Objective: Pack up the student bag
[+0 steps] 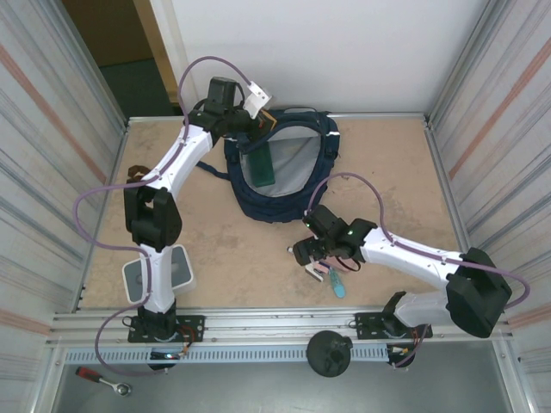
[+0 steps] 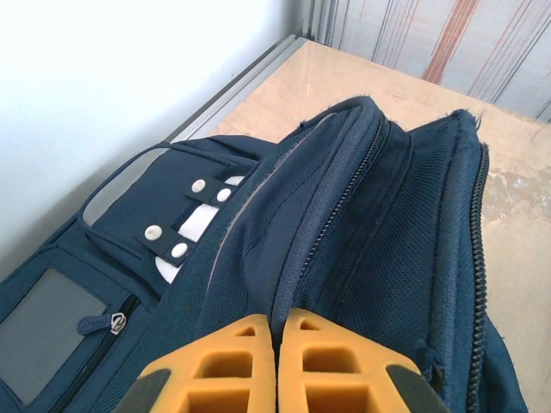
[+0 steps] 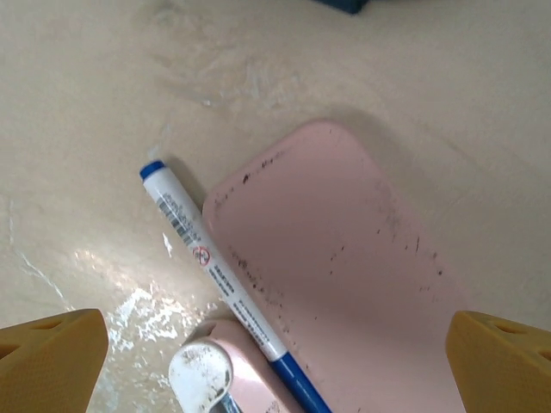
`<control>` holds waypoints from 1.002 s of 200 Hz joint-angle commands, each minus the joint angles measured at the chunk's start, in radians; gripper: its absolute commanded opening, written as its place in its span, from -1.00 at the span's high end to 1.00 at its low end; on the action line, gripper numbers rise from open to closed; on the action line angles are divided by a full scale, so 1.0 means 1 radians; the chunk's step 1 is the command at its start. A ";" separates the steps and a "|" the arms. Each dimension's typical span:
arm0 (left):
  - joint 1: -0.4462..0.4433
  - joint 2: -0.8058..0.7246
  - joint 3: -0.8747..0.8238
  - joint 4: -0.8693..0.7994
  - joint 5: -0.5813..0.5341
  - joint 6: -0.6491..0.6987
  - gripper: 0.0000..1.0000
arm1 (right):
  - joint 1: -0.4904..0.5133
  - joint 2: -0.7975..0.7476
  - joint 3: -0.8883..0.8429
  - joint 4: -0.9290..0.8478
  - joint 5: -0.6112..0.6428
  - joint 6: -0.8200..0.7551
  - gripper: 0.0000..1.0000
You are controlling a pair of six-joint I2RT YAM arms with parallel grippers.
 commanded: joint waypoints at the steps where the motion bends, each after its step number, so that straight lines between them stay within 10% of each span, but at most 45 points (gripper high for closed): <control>1: -0.011 -0.061 -0.001 0.074 0.014 0.023 1.00 | 0.026 0.018 -0.020 -0.058 0.024 0.046 -0.98; 200: -0.034 -0.051 -0.006 0.038 -0.025 0.083 1.00 | -0.225 0.169 0.030 0.031 0.008 -0.011 -0.98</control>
